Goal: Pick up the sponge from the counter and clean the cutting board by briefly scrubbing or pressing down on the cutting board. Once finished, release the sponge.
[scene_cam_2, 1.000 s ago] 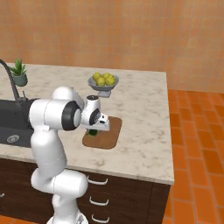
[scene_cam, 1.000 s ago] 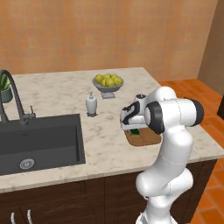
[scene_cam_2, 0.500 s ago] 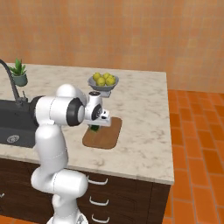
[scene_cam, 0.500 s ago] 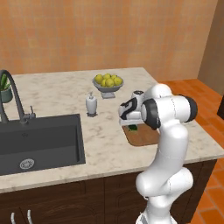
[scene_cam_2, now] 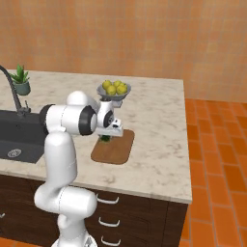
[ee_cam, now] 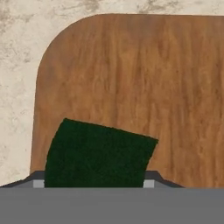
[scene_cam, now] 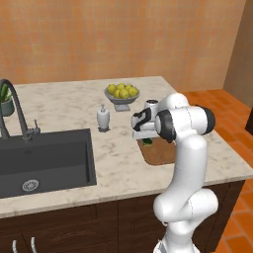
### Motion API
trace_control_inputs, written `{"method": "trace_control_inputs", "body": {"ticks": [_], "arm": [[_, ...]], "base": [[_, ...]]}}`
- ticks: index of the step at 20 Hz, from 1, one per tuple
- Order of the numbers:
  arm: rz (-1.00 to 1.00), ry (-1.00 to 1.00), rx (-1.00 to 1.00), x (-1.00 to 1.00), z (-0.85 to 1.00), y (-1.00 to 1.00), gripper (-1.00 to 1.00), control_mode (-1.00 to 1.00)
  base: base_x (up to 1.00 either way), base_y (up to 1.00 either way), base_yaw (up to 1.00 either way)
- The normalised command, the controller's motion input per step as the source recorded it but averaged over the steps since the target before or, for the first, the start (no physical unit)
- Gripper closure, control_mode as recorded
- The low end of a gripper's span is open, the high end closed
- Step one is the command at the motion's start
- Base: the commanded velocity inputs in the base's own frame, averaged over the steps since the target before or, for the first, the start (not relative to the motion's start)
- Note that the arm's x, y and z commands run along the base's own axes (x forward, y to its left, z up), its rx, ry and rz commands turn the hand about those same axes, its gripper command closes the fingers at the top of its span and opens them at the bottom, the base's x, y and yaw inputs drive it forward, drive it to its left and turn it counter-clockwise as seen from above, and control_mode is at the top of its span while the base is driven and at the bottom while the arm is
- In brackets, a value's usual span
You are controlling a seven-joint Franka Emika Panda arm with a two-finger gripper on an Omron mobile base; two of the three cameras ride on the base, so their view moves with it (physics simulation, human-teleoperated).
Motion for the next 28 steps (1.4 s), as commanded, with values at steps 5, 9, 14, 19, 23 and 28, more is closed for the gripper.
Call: {"method": "trace_control_inputs", "body": {"ticks": [5, 9, 14, 19, 23, 28], "arm": [[0.00, 0.00, 0.00, 0.60, -0.03, 0.00, 1.00, -1.00], [0.00, -0.03, 0.00, 0.52, -0.46, 0.00, 1.00, -1.00], [0.05, -0.15, 0.00, 0.29, -0.71, 0.00, 1.00, -1.00], [0.02, -0.06, 0.00, 0.09, -0.40, -0.24, 1.00, -1.00], [0.00, 0.00, 0.00, 0.01, -0.32, -0.59, 1.00, -1.00], [0.00, 0.00, 0.00, 0.13, -0.19, -0.55, 1.00, -1.00]], "base": [[0.00, 0.00, 0.00], [0.00, 0.00, 0.00], [0.00, 0.00, 0.00], [0.00, 0.00, 0.00], [0.00, 0.00, 0.00], [0.00, 0.00, 0.00]]}}
